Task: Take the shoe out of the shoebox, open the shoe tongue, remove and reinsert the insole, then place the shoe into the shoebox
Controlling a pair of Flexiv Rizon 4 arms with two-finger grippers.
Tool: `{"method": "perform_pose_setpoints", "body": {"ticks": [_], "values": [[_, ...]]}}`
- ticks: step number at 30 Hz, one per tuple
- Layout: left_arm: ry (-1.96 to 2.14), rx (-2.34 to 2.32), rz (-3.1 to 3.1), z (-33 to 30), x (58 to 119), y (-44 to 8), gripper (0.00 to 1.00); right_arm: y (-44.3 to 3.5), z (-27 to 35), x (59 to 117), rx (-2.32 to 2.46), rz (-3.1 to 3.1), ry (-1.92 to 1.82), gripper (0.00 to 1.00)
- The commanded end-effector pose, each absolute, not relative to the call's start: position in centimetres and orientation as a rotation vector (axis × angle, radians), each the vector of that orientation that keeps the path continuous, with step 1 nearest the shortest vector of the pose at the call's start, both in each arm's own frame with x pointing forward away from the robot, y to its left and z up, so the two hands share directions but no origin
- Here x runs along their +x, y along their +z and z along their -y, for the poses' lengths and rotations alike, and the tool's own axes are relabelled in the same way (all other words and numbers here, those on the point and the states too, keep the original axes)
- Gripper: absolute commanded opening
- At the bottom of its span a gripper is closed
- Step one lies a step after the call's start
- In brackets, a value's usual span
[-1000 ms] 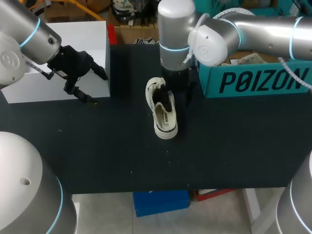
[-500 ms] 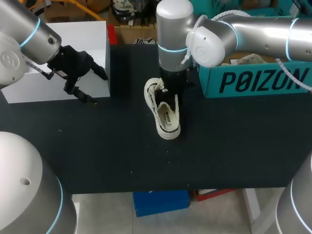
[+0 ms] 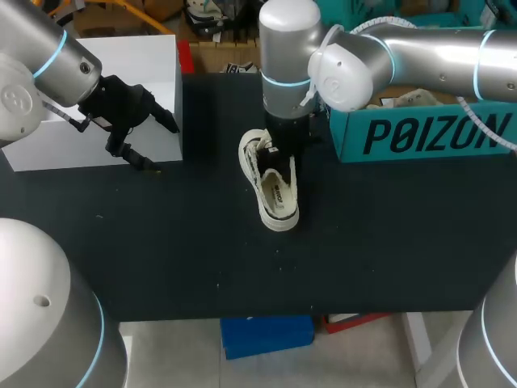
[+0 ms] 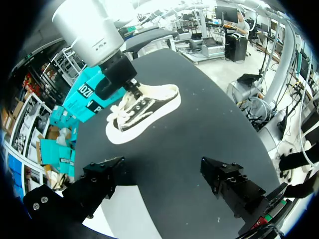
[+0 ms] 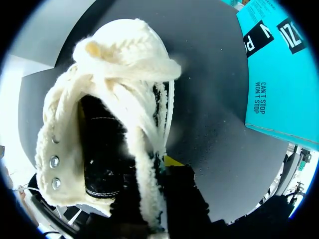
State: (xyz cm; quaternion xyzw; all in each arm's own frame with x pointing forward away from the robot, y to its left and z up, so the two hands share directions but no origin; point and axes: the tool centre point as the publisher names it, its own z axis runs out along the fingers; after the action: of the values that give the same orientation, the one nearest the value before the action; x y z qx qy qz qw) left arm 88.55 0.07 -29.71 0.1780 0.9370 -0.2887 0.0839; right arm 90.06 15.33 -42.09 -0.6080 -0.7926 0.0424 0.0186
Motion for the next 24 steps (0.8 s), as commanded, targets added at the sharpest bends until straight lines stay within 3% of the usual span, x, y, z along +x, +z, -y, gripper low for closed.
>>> {"method": "perform_pose_setpoints", "body": {"ticks": [1,16,24], "values": [[-0.861,0.531,-2.791,-0.1,88.5,-29.8,1.00,-42.4,-15.4,90.1,-1.886,2.460,0.131,0.00],[-0.861,0.531,-2.791,-0.1,88.5,-29.8,1.00,-42.0,-15.3,90.0,-1.900,2.450,0.117,0.00],[-0.861,0.531,-2.791,-0.1,88.5,-29.8,1.00,-36.2,-15.3,91.3,-1.956,2.490,0.055,0.00]]}}
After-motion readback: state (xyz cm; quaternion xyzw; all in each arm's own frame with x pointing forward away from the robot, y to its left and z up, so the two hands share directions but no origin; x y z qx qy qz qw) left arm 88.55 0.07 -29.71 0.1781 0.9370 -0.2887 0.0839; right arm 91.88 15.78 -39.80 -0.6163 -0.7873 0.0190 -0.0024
